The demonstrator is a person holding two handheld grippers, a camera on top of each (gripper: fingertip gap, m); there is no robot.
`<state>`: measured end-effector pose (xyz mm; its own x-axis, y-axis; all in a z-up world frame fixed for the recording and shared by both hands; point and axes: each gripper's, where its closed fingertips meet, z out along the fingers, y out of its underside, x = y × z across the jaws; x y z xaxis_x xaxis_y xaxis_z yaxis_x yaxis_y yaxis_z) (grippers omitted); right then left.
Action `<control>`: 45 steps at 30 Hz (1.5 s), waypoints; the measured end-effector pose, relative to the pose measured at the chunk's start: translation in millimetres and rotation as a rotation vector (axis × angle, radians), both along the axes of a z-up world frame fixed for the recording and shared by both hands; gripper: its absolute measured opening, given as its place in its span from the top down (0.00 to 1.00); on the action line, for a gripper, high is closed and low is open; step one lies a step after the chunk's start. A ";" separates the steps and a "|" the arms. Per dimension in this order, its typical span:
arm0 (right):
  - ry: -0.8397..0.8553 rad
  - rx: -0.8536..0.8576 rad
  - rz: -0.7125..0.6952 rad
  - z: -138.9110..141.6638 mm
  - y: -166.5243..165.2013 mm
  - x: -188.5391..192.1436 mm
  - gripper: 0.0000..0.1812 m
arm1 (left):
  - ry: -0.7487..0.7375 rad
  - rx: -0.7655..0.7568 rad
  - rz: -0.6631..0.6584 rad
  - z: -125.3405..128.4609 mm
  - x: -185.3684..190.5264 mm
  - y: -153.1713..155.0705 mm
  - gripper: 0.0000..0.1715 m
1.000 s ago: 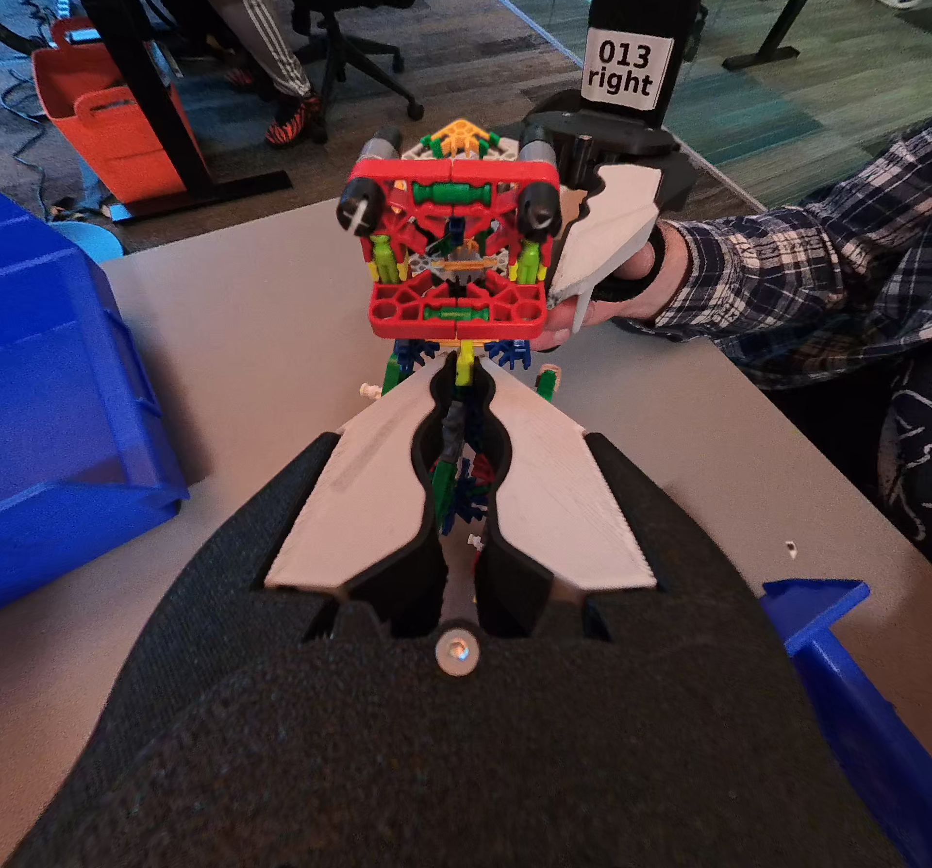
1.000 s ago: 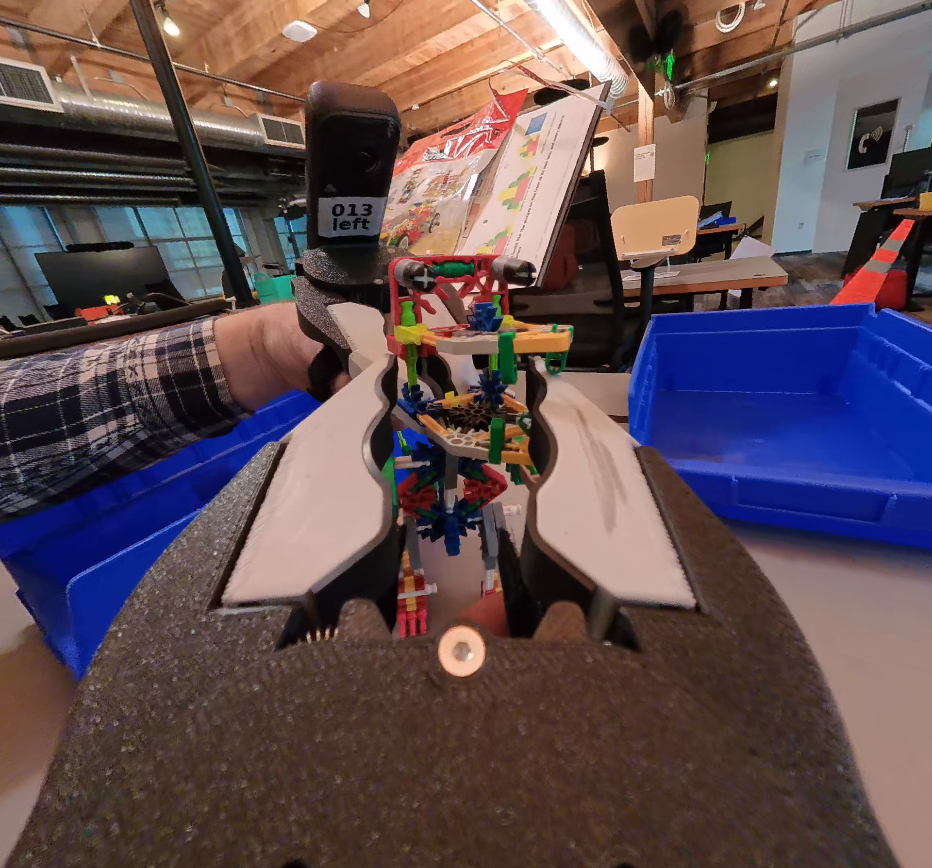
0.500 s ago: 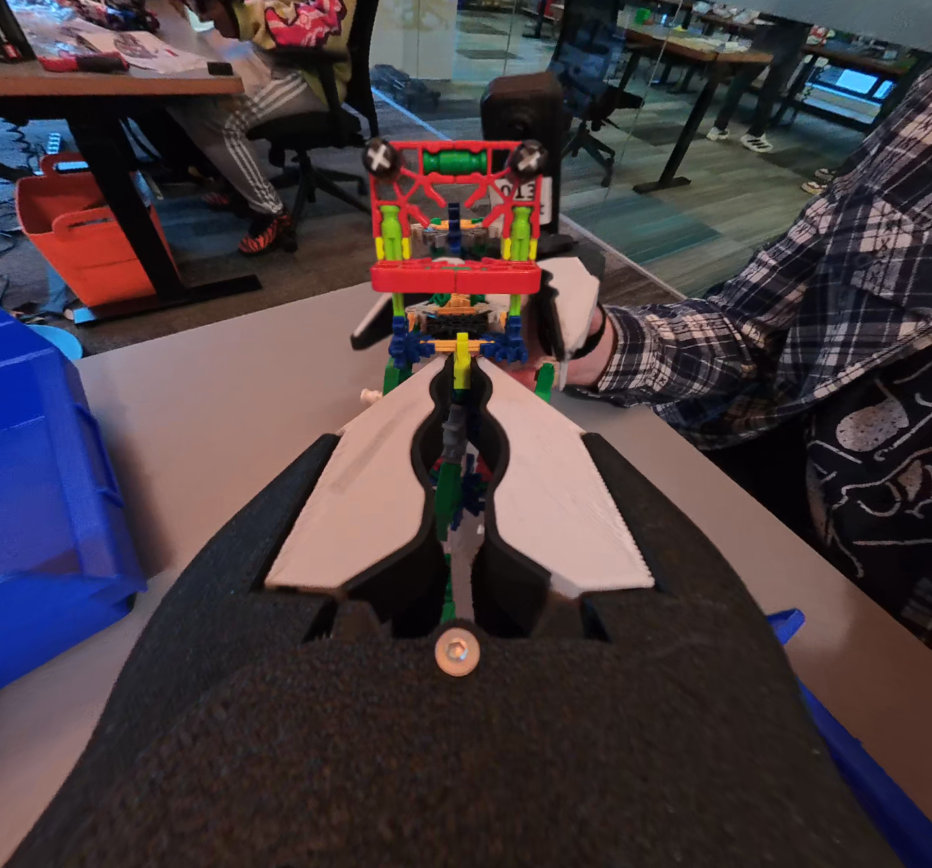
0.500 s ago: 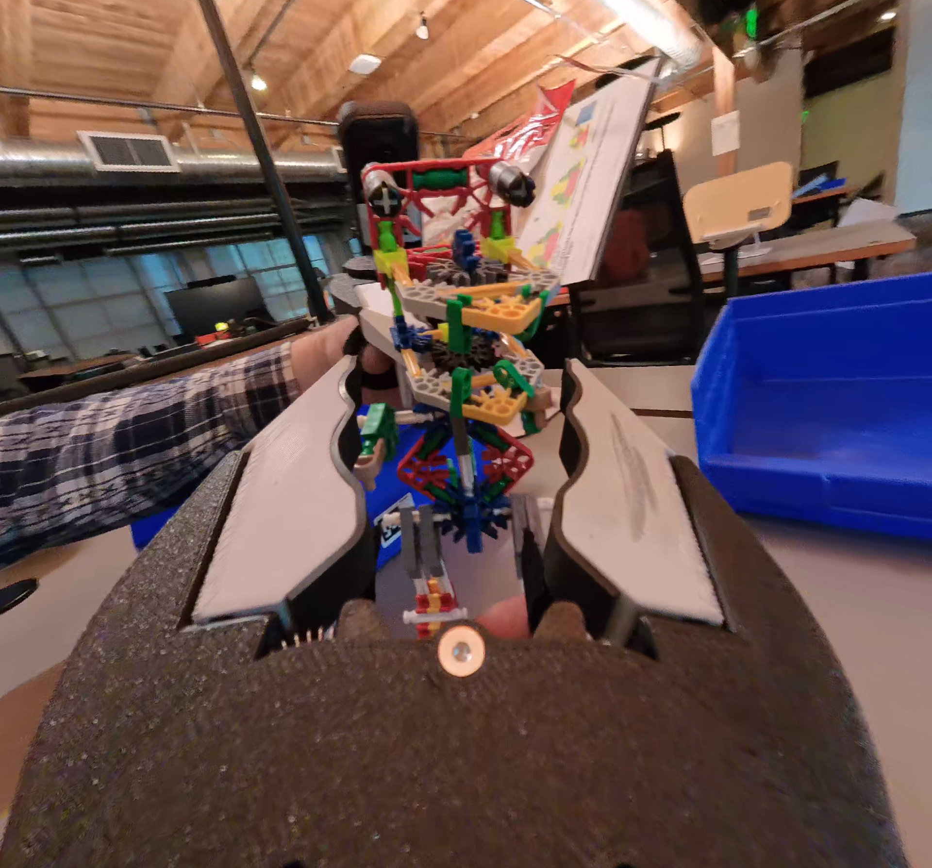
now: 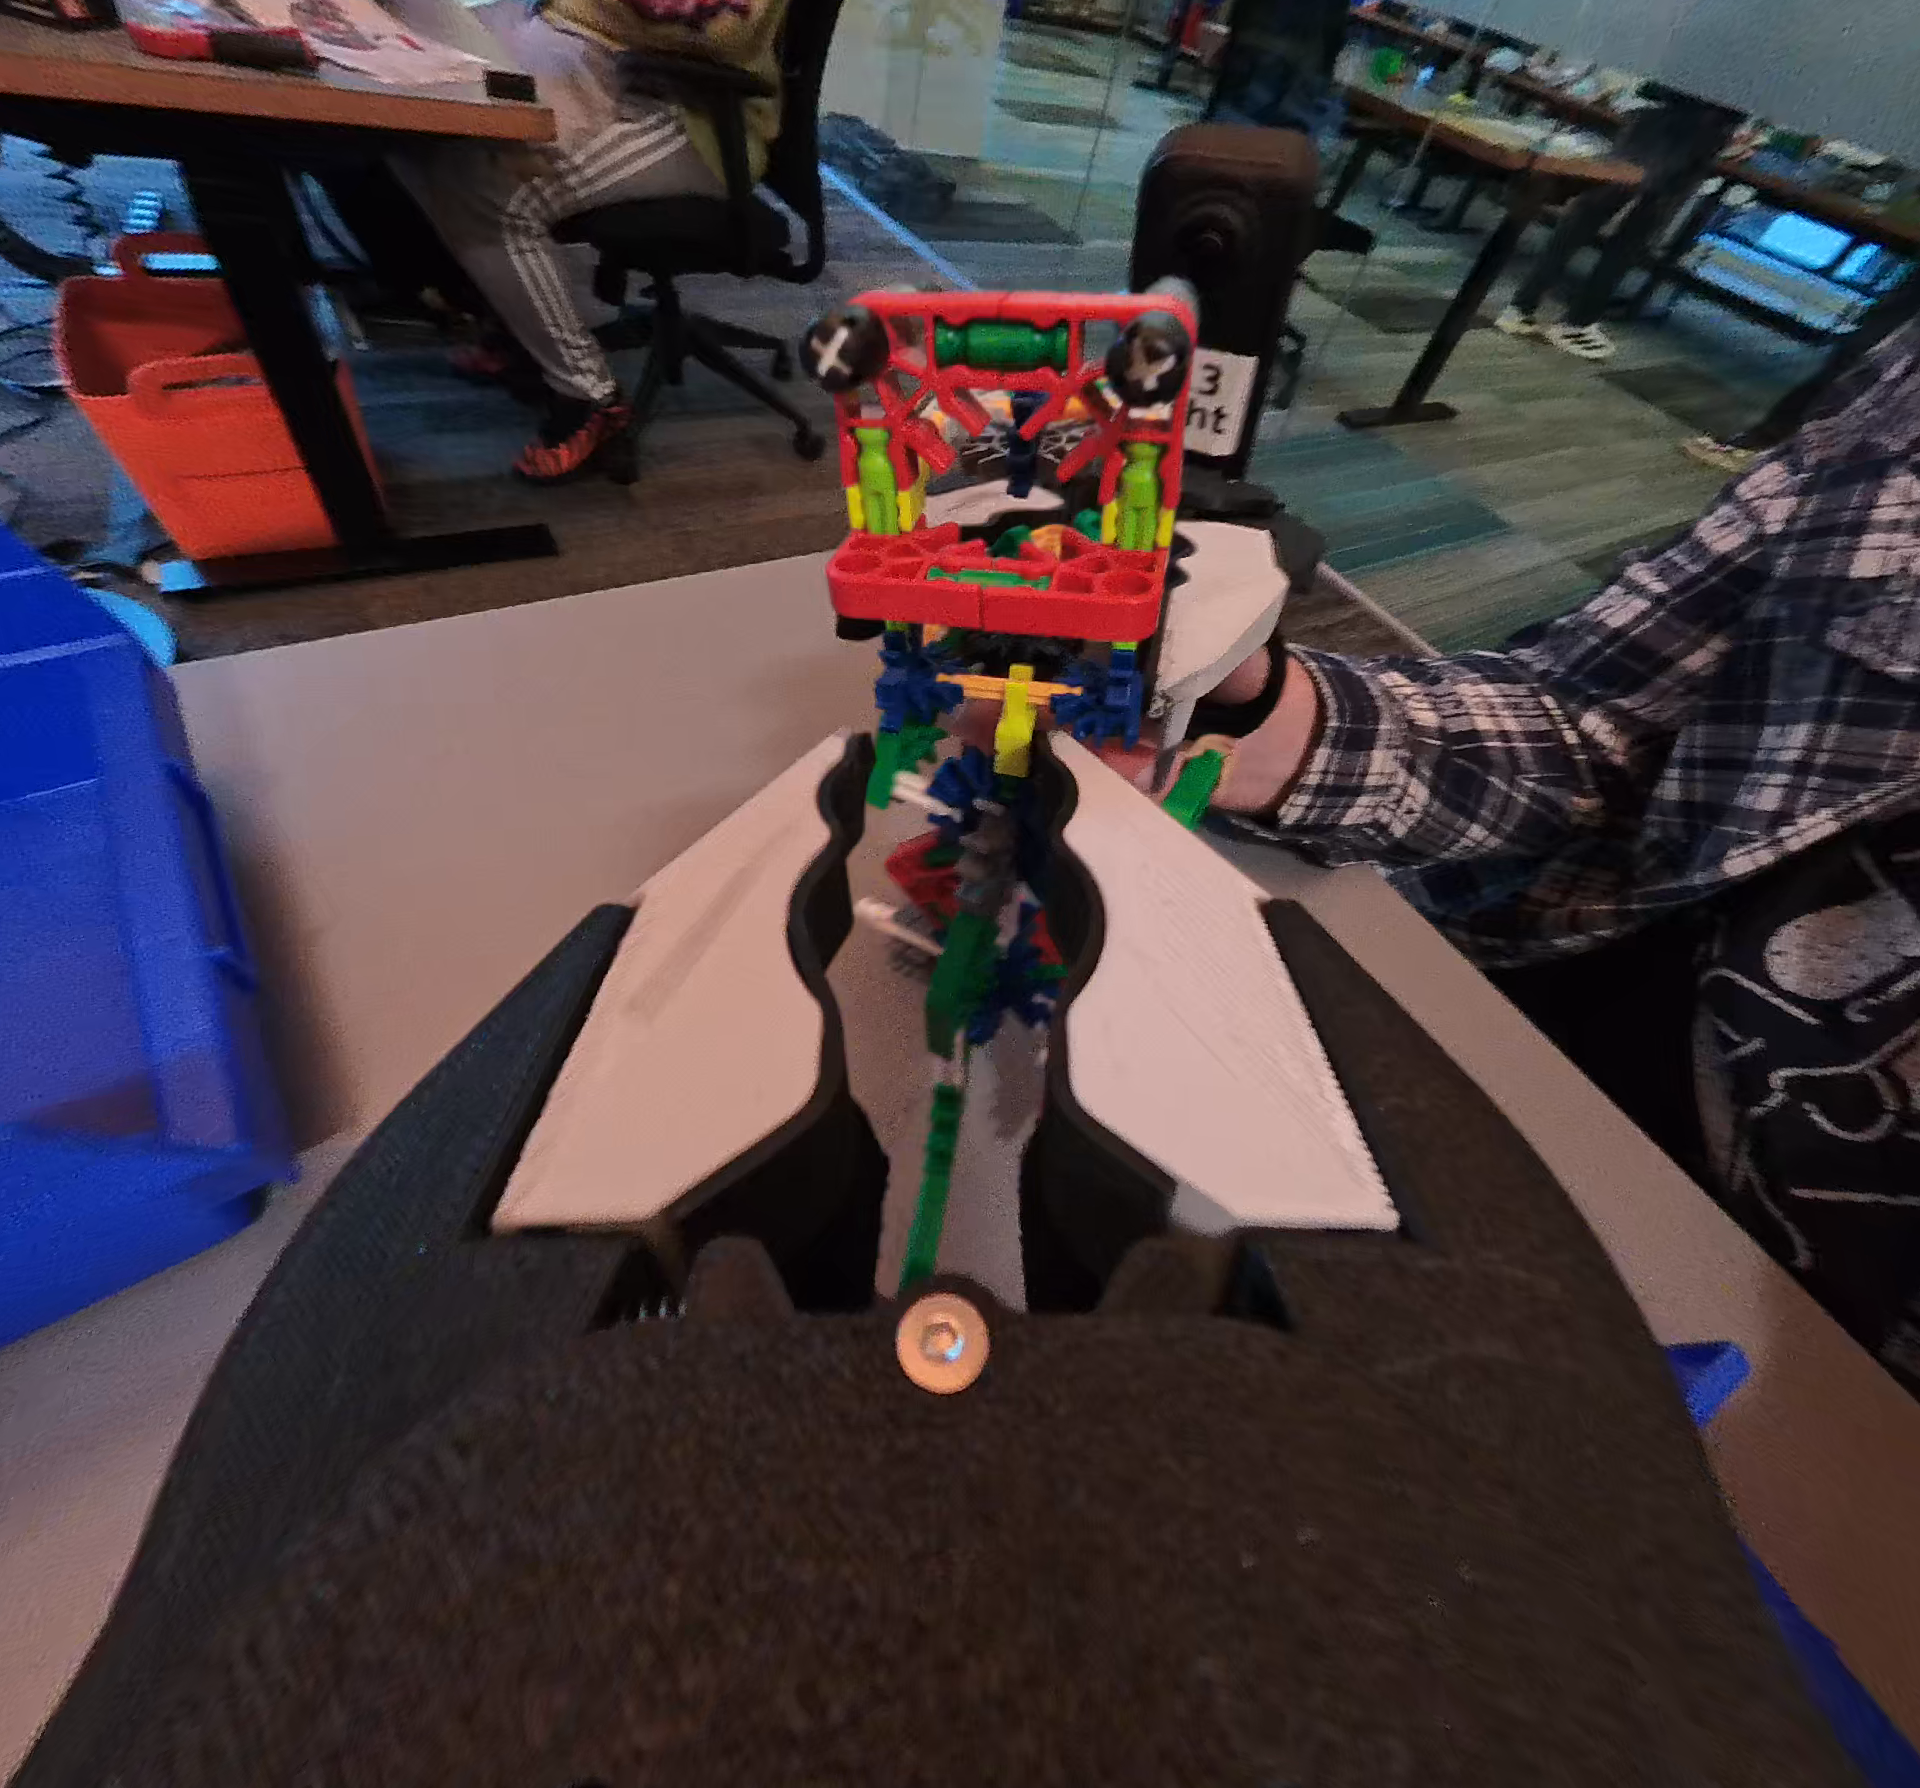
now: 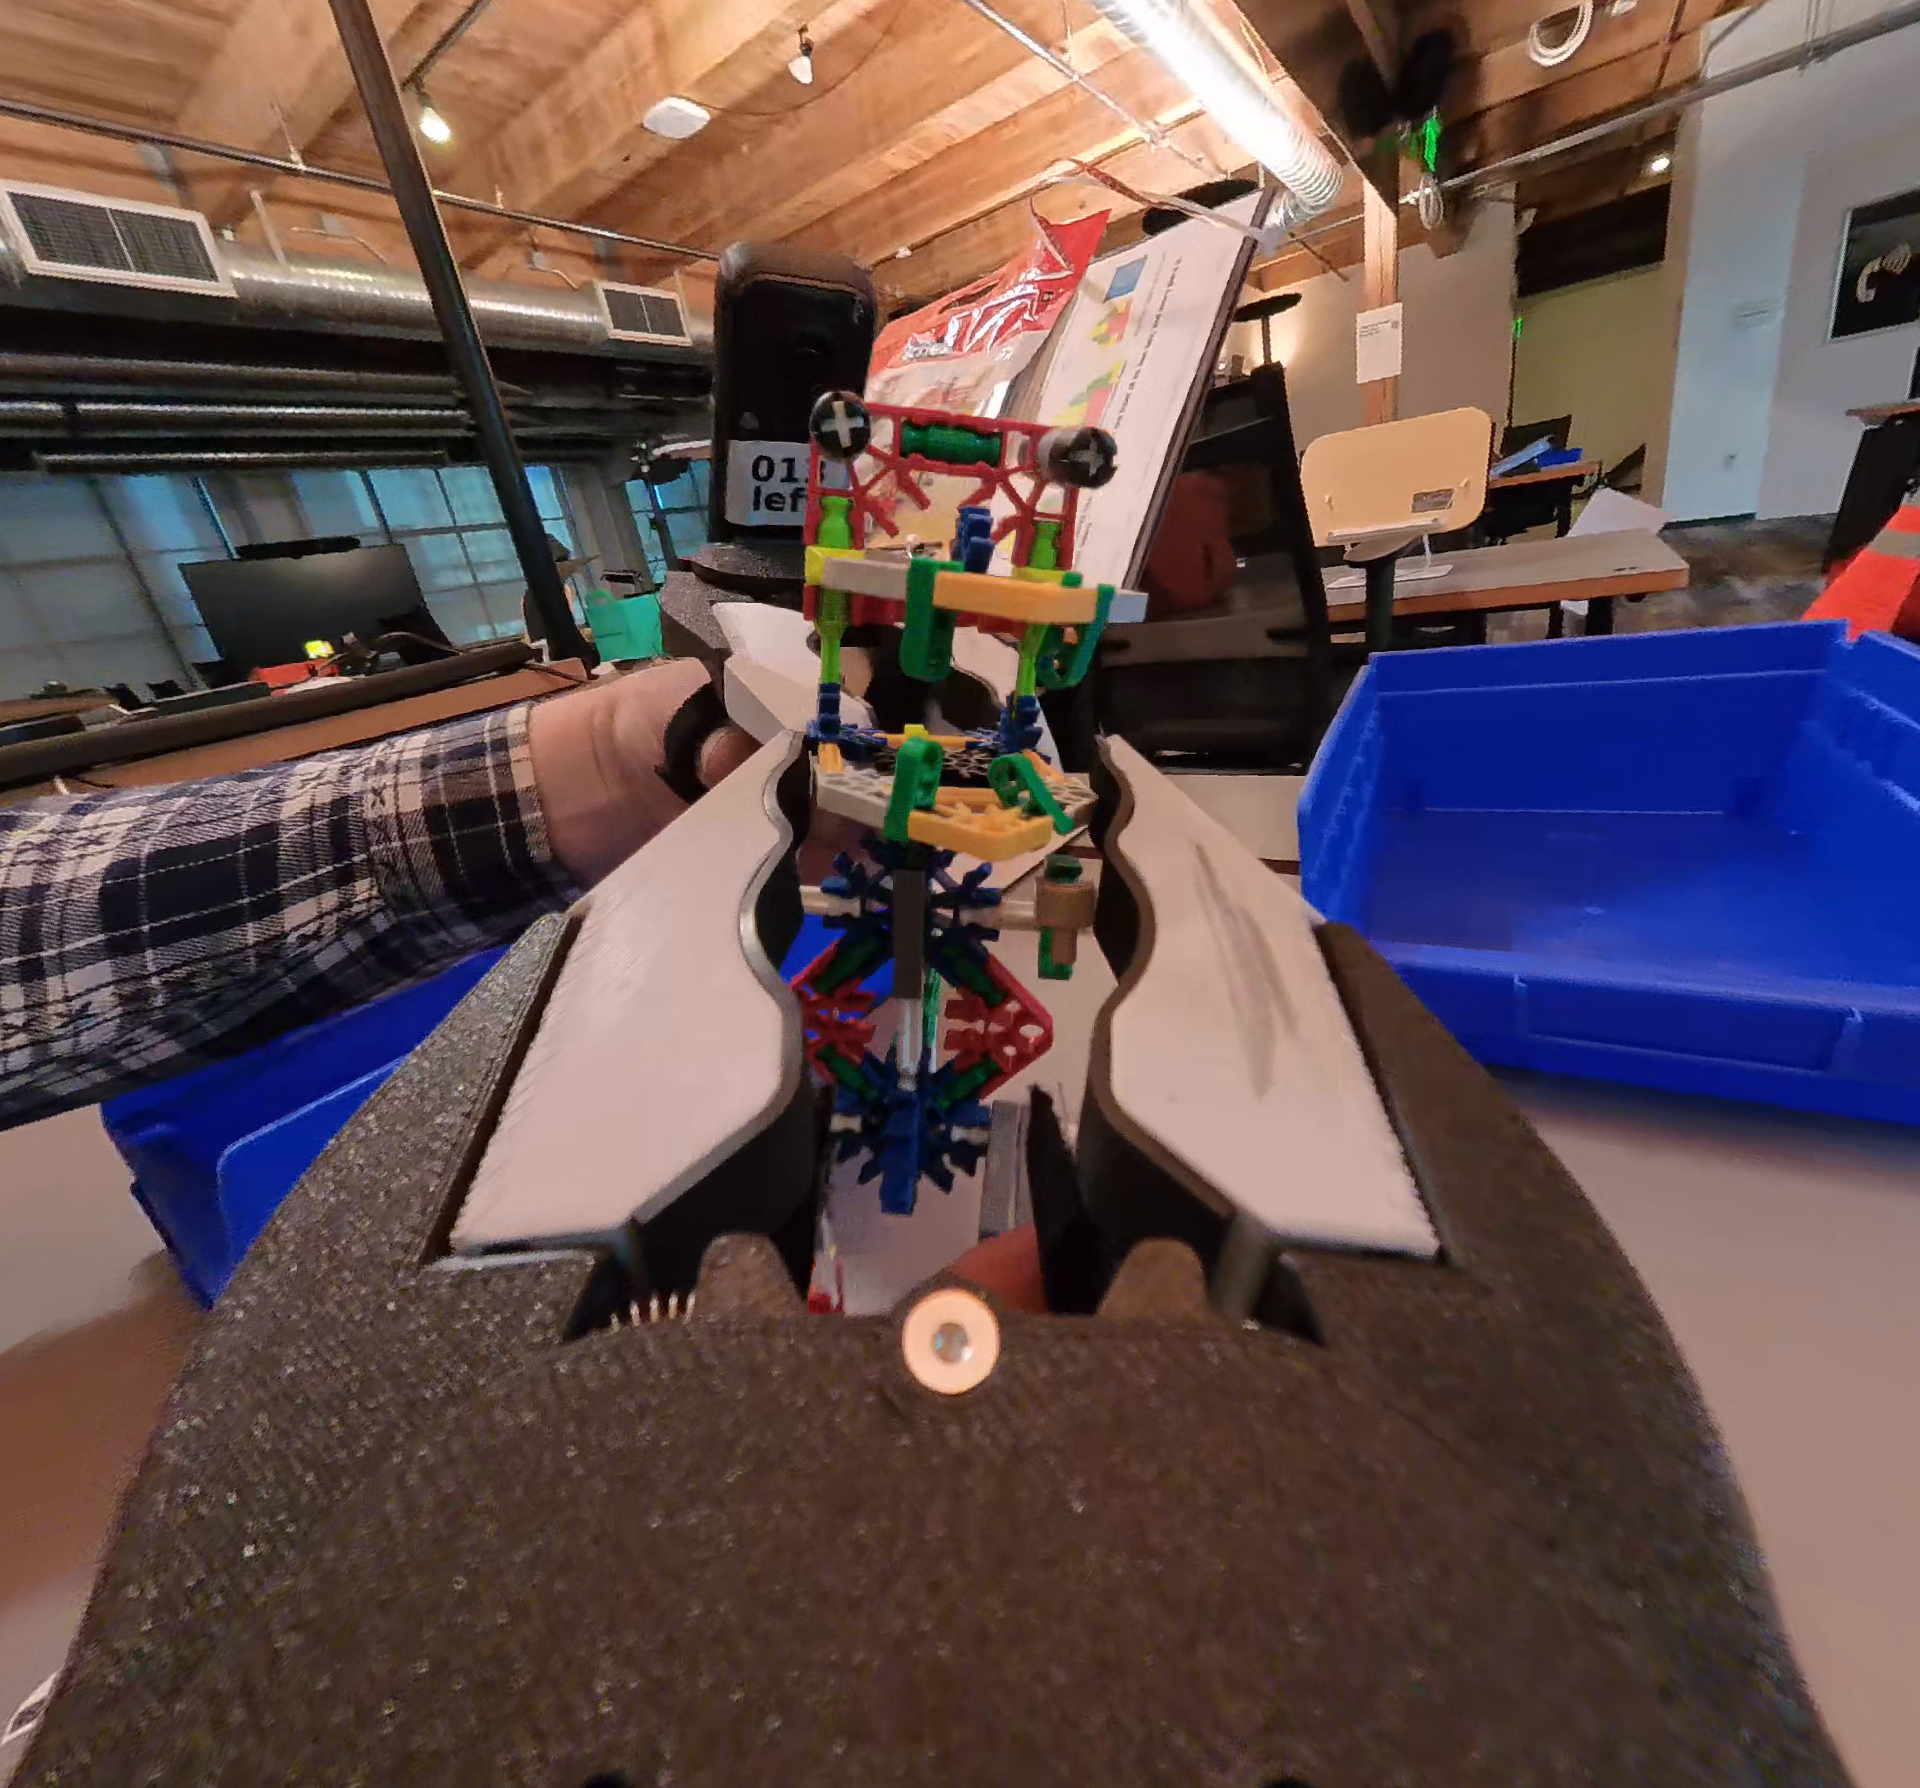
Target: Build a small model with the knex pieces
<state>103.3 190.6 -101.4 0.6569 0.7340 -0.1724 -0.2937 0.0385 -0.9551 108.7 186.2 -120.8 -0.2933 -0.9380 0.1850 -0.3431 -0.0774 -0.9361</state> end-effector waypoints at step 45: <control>-0.311 0.048 -0.075 -35.0 4.2 -35.8 0.72 | 0.148 0.330 0.133 21.6 -26.3 6.6 0.91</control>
